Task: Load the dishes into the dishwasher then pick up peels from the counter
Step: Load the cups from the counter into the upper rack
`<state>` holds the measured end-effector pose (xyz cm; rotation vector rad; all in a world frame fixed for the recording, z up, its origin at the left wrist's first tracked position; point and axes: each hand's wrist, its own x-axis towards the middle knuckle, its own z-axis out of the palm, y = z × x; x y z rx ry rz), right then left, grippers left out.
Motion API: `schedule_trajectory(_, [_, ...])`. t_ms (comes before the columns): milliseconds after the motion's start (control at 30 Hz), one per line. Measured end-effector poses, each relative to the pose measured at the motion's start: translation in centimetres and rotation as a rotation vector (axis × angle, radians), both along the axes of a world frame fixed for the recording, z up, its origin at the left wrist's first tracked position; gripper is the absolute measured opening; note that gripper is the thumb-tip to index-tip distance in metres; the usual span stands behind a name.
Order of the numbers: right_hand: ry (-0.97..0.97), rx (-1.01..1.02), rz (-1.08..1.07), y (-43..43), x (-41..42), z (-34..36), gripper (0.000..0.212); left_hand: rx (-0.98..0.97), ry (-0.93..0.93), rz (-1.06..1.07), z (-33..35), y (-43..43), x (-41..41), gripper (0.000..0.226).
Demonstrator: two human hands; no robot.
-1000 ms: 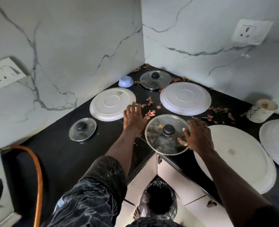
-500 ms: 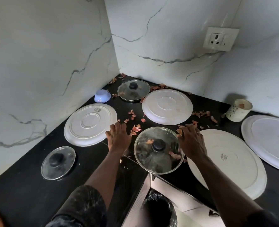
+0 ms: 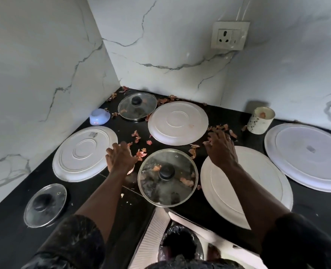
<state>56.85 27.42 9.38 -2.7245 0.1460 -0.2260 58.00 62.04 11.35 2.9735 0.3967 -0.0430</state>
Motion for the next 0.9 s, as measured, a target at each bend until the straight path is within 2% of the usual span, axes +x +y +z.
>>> schedule_trajectory(100, [-0.005, 0.002, 0.001, -2.7, 0.6, 0.1, 0.046, -0.013, -0.022, 0.016, 1.4, -1.6, 1.5, 0.079])
schedule_trajectory(200, [0.008, -0.022, -0.004, -5.8, 1.4, 0.2, 0.048, -0.075, -0.063, 0.010, 2.8, -4.6, 3.2, 0.081])
schedule_trajectory(367, [0.008, -0.077, 0.012, -10.3, 3.4, 0.3, 0.041, -0.156, -0.073, -0.127, 4.5, -11.8, 4.8, 0.081])
schedule_trajectory(667, [-0.067, -0.168, -0.117, -16.3, 7.4, 2.1, 0.055, -0.233, -0.096, -0.391, 4.6, -22.6, 4.9, 0.089])
schedule_trajectory(800, [0.036, -0.166, -0.197, -18.2, 7.9, 2.1, 0.069, -0.229, -0.094, -0.454, 3.9, -24.8, 4.4, 0.085])
schedule_trajectory(900, [0.094, -0.121, -0.202, -18.6, 7.8, 1.5, 0.067, -0.223, -0.077, -0.474, 3.3, -25.7, 4.2, 0.085])
